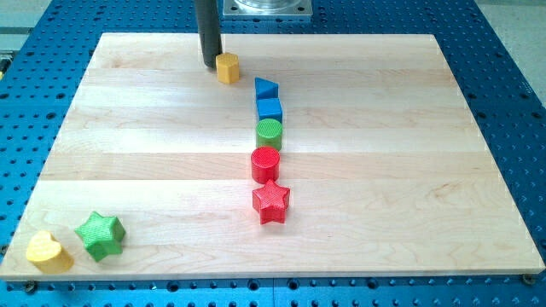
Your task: Arrange the green circle triangle and hexagon to form a vertical line
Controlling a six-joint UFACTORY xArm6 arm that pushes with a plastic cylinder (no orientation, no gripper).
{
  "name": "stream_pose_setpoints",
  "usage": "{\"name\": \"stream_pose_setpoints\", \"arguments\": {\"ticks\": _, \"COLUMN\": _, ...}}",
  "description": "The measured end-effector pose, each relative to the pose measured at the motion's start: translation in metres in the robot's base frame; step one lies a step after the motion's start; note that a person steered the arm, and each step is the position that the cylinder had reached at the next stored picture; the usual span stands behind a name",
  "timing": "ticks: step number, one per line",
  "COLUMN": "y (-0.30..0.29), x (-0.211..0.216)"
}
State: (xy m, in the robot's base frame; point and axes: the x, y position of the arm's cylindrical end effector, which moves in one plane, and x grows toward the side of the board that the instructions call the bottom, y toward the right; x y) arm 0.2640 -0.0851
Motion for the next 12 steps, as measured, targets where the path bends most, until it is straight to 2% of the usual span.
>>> {"name": "stream_pose_setpoints", "arguments": {"ticks": 1, "y": 0.025, "x": 0.000}}
{"name": "stream_pose_setpoints", "arguments": {"ticks": 2, "y": 0.017, "x": 0.000}}
{"name": "stream_pose_setpoints", "arguments": {"ticks": 3, "y": -0.047, "x": 0.005}}
{"name": "stream_pose_setpoints", "arguments": {"ticks": 4, "y": -0.050, "x": 0.035}}
{"name": "stream_pose_setpoints", "arguments": {"ticks": 6, "y": 0.018, "x": 0.039}}
{"name": "stream_pose_setpoints", "arguments": {"ticks": 7, "y": 0.028, "x": 0.037}}
{"name": "stream_pose_setpoints", "arguments": {"ticks": 8, "y": 0.028, "x": 0.014}}
{"name": "stream_pose_setpoints", "arguments": {"ticks": 10, "y": 0.049, "x": 0.007}}
{"name": "stream_pose_setpoints", "arguments": {"ticks": 11, "y": 0.032, "x": 0.007}}
{"name": "stream_pose_setpoints", "arguments": {"ticks": 12, "y": -0.041, "x": 0.042}}
